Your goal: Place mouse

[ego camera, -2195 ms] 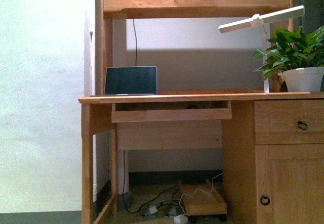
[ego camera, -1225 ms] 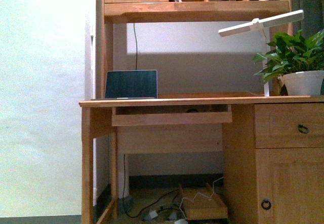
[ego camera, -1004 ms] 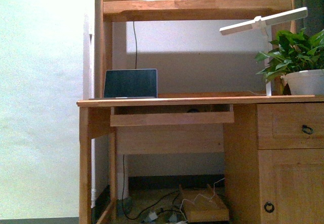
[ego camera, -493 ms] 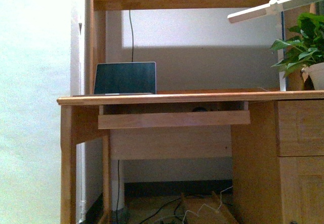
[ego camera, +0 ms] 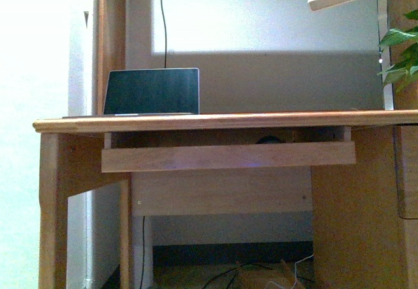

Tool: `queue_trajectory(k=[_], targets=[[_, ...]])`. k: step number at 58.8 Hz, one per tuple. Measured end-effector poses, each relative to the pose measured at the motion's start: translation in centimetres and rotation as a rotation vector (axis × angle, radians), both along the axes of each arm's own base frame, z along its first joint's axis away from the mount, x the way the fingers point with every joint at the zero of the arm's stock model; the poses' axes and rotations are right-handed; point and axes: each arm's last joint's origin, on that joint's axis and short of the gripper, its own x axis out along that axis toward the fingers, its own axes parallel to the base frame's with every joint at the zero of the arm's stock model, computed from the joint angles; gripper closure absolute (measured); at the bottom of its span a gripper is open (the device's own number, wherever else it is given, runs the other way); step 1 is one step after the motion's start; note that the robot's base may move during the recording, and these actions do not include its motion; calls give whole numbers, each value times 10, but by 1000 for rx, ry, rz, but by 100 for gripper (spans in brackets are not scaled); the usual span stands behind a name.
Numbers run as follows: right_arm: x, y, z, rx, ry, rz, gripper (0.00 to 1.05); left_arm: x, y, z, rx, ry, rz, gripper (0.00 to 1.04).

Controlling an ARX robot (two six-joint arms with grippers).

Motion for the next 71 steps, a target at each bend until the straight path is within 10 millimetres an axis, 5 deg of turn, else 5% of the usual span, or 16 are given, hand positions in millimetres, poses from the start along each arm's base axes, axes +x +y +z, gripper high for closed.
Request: queue_trajectory(k=[71], targets=[[0, 0, 0, 0, 0, -1, 7, 0, 0, 0, 0, 0, 0, 8]])
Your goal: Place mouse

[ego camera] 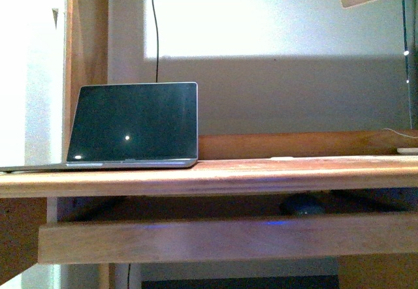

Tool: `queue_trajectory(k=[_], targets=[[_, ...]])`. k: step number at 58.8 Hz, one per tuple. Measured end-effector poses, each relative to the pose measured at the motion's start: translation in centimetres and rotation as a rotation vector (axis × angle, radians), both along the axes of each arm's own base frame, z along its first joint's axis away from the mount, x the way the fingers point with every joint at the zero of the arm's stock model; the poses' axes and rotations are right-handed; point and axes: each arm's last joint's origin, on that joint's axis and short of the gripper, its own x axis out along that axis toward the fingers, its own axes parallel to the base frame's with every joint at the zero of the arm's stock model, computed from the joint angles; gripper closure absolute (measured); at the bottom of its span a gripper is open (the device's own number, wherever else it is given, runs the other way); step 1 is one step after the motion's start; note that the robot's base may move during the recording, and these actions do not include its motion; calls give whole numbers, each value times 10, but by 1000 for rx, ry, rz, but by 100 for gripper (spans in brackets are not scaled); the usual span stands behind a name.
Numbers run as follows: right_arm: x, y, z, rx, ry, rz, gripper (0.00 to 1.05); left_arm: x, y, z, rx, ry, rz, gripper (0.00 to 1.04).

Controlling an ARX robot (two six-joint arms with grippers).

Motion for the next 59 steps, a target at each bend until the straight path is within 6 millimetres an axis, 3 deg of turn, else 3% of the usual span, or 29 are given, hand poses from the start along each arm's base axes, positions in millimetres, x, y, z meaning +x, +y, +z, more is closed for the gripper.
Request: queue_trajectory(k=[22, 25, 30, 39, 48, 55, 59], targets=[[0, 0, 0, 0, 0, 1, 7, 0, 0, 0, -3, 2, -3, 8], [0, 0, 0, 0, 0, 0, 7, 0, 0, -1, -51, 82, -64, 8], [0, 0, 0, 0, 0, 1, 7, 7, 0, -3, -120, 214, -161, 8], [0, 0, 0, 0, 0, 0, 7, 30, 10, 13, -74, 237, -248, 8], [0, 0, 0, 0, 0, 1, 7, 73, 19, 24, 277, 181, -311, 8], [0, 0, 0, 0, 0, 1, 7, 120, 29, 6, 748, 158, -342, 8], [0, 0, 0, 0, 0, 1, 7, 139, 32, -2, 914, 133, -364, 8]])
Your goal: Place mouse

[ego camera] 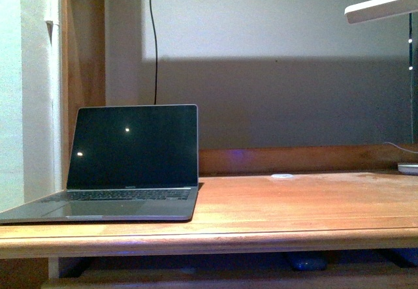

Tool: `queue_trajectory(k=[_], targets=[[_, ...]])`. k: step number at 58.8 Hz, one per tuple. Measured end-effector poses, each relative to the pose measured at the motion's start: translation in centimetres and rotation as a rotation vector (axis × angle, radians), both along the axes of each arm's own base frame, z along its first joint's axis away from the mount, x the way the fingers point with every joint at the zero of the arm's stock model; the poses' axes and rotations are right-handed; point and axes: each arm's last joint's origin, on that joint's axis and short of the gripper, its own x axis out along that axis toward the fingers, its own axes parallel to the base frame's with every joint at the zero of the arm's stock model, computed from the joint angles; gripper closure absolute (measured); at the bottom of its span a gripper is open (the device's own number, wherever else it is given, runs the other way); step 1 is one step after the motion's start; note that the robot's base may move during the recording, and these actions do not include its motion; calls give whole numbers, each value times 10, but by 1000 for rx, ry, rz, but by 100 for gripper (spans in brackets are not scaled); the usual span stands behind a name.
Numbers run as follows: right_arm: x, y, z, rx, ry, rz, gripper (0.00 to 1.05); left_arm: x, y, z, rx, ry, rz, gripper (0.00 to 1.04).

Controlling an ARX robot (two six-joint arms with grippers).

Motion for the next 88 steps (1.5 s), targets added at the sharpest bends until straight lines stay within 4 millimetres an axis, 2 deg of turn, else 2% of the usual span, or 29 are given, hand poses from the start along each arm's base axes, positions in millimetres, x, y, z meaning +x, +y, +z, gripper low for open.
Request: queue_trajectory(k=[11, 21, 32, 45, 55, 64, 72, 88], targets=[[0, 0, 0, 0, 0, 0, 7, 57, -3, -16, 366, -176, -145, 8], [0, 0, 0, 0, 0, 0, 7, 89, -15, -18, 500, -291, -235, 8], [0, 0, 0, 0, 0, 0, 7, 113, -31, -28, 540, -339, -312, 8], [0, 0, 0, 0, 0, 0, 7, 132, -48, -40, 534, -357, -367, 8], [0, 0, 0, 0, 0, 0, 7, 145, -55, -50, 527, -340, -382, 8], [0, 0, 0, 0, 0, 0, 7, 145, -57, -54, 512, -285, -384, 8], [0, 0, 0, 0, 0, 0, 7, 139, -66, -44, 428, -141, -371, 8], [0, 0, 0, 0, 0, 0, 7, 104, -80, -17, 175, 204, -380, 8]])
